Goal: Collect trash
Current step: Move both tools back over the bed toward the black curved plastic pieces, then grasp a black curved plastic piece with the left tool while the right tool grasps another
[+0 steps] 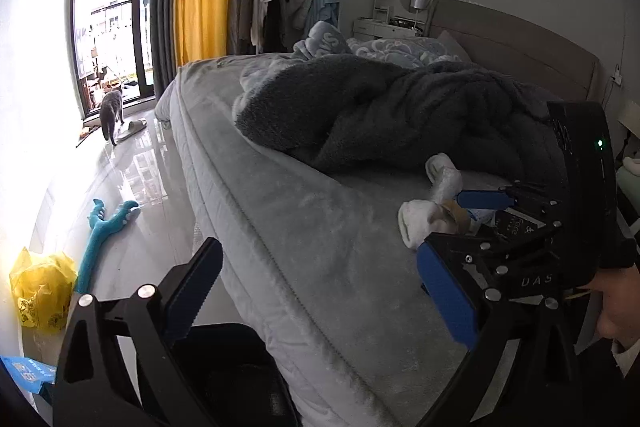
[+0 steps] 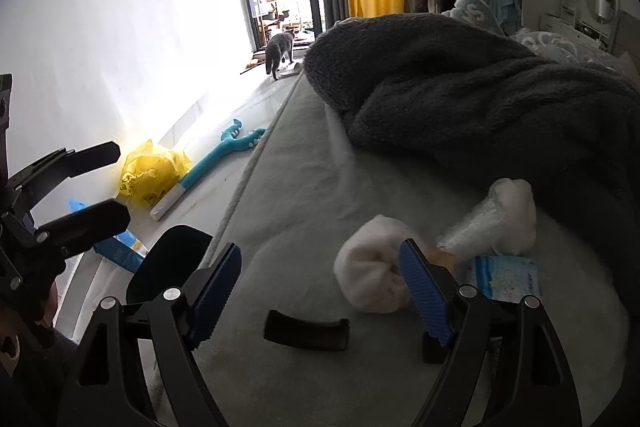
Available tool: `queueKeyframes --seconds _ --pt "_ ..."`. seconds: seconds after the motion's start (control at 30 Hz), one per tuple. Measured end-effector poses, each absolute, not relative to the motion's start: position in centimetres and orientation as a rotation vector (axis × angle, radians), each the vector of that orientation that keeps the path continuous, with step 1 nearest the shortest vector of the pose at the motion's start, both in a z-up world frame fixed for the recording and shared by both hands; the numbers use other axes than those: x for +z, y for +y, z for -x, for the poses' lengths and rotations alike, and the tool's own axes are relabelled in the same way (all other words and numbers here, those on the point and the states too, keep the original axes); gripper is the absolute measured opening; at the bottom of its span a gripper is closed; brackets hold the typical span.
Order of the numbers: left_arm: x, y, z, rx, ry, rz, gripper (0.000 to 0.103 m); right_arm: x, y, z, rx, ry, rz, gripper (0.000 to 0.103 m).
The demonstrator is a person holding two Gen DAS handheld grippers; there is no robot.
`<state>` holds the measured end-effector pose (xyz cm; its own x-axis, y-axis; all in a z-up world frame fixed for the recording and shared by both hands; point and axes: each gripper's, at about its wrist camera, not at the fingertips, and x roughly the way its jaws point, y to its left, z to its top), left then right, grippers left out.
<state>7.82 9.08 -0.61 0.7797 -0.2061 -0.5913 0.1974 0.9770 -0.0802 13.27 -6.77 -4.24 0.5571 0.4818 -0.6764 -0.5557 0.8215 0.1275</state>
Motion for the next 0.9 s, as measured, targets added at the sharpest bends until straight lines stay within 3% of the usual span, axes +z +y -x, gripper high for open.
queueKeyframes --seconds 0.9 --pt "-5.4 1.4 -10.4 -0.395 0.774 0.0 0.096 -8.9 -13.3 -14.1 0.565 0.902 0.045 0.08"
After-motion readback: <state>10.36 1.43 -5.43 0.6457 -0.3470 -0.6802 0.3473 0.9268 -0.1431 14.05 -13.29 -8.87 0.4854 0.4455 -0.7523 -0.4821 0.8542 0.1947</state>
